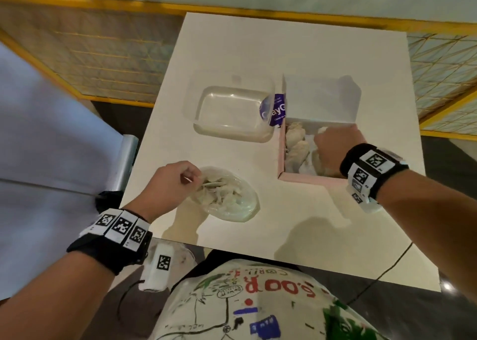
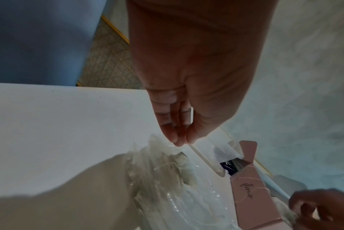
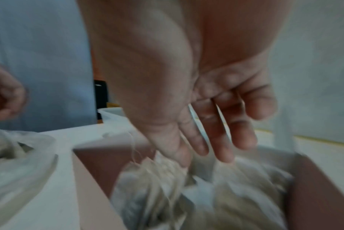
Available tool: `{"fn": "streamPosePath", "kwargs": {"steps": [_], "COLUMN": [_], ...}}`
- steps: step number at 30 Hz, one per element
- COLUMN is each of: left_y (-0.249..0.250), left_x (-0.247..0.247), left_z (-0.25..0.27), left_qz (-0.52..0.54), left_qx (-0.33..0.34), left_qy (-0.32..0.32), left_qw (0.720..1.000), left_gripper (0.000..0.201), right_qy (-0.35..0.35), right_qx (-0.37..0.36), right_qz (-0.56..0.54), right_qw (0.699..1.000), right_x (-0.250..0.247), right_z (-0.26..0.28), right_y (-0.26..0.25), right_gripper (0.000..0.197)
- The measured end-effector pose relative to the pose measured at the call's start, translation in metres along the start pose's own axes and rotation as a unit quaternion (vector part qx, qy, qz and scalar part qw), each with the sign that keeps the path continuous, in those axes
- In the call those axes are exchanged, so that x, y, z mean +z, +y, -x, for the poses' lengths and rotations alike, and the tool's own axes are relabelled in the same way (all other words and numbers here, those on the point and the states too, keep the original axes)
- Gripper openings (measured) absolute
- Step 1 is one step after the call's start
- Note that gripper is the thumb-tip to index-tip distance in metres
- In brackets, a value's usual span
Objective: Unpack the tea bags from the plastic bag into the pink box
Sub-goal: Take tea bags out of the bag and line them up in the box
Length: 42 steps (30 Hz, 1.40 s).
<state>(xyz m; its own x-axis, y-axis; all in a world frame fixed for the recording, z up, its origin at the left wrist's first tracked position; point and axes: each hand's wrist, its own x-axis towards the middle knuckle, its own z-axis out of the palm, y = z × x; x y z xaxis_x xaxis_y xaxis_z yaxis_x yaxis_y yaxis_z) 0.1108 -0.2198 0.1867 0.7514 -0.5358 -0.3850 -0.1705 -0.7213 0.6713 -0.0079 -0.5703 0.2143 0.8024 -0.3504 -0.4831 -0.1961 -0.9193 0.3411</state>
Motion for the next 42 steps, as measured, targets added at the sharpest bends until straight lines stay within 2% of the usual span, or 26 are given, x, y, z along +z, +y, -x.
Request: {"fn": "streamPosePath", "kwargs": {"steps": [2, 4, 6, 8, 10, 12, 13, 15, 17, 19, 22, 23, 25, 28, 32, 33, 34, 38, 42], "left_y": [-0.004, -0.007, -0.015, -0.024, -0.029, -0.029, -0.030, -0.031, -0.034, -0.034, -0.034, -0.034, -0.034, -0.037, -0.039, -0.039, -0.039, -0.040, -0.042], "left_x": [-0.003, -0.003, 0.000, 0.003, 0.006, 0.007, 0.007, 0.007, 0.006, 0.006, 0.002, 0.001, -0.003, -0.006, -0.003, -0.002, -0.001, -0.005, -0.014], "left_z": [0.003, 0.006, 0.008, 0.009, 0.009, 0.009, 0.009, 0.008, 0.007, 0.006, 0.005, 0.005, 0.006, 0.005, 0.005, 0.006, 0.006, 0.004, -0.001], "left_qz": [-0.020, -0.039, -0.058, -0.075, -0.109, -0.125, -0.122, -0.109, -0.097, -0.091, -0.071, -0.063, -0.057, -0.063, -0.076, -0.077, -0.078, -0.080, -0.091], "left_qx": [0.006, 0.012, 0.008, 0.003, 0.023, 0.039, 0.042, 0.047, 0.046, 0.050, 0.055, 0.051, 0.050, 0.049, 0.056, 0.059, 0.060, 0.050, 0.050], "left_qy": [-0.016, -0.048, -0.083, -0.104, -0.117, -0.122, -0.120, -0.113, -0.119, -0.127, -0.127, -0.130, -0.135, -0.143, -0.141, -0.139, -0.135, -0.106, -0.078], "left_qw": [1.000, 0.998, 0.995, 0.992, 0.987, 0.984, 0.984, 0.987, 0.987, 0.986, 0.988, 0.988, 0.988, 0.987, 0.985, 0.986, 0.986, 0.990, 0.992], "left_gripper": [0.014, 0.016, 0.019, 0.020, 0.016, 0.017, 0.019, 0.022, 0.026, 0.034, 0.058, 0.068, 0.075, 0.069, 0.049, 0.047, 0.046, 0.040, 0.012], "right_qy": [0.067, 0.099, 0.073, 0.018, -0.035, -0.054, -0.050, -0.025, 0.004, 0.013, -0.011, -0.015, -0.002, 0.025, -0.010, -0.013, -0.016, -0.013, 0.021], "right_qx": [-0.015, -0.090, -0.182, -0.233, -0.235, -0.216, -0.203, -0.188, -0.188, -0.193, -0.185, -0.180, -0.175, -0.178, -0.210, -0.214, -0.219, -0.221, -0.176], "right_qz": [-0.024, -0.105, -0.237, -0.307, -0.315, -0.321, -0.331, -0.334, -0.304, -0.275, -0.280, -0.293, -0.321, -0.343, -0.301, -0.297, -0.304, -0.363, -0.440], "right_qw": [0.997, 0.986, 0.952, 0.923, 0.919, 0.921, 0.920, 0.923, 0.934, 0.942, 0.942, 0.939, 0.931, 0.922, 0.930, 0.930, 0.927, 0.905, 0.880], "right_x": [-0.018, -0.033, -0.045, -0.049, -0.041, -0.027, -0.021, -0.014, -0.012, -0.009, -0.006, -0.005, -0.001, 0.004, 0.006, 0.006, 0.005, -0.007, -0.020], "right_z": [0.009, 0.013, 0.018, 0.019, 0.015, 0.009, 0.007, 0.004, 0.004, 0.002, -0.003, -0.003, -0.003, -0.003, 0.000, 0.001, 0.002, 0.002, 0.007], "right_y": [-0.021, -0.052, -0.093, -0.135, -0.173, -0.200, -0.209, -0.220, -0.229, -0.234, -0.236, -0.235, -0.233, -0.231, -0.235, -0.237, -0.238, -0.230, -0.207], "right_gripper": [0.006, 0.009, 0.016, 0.020, 0.021, 0.027, 0.033, 0.062, 0.072, 0.065, 0.036, 0.031, 0.028, 0.027, 0.061, 0.064, 0.060, 0.022, 0.021]}}
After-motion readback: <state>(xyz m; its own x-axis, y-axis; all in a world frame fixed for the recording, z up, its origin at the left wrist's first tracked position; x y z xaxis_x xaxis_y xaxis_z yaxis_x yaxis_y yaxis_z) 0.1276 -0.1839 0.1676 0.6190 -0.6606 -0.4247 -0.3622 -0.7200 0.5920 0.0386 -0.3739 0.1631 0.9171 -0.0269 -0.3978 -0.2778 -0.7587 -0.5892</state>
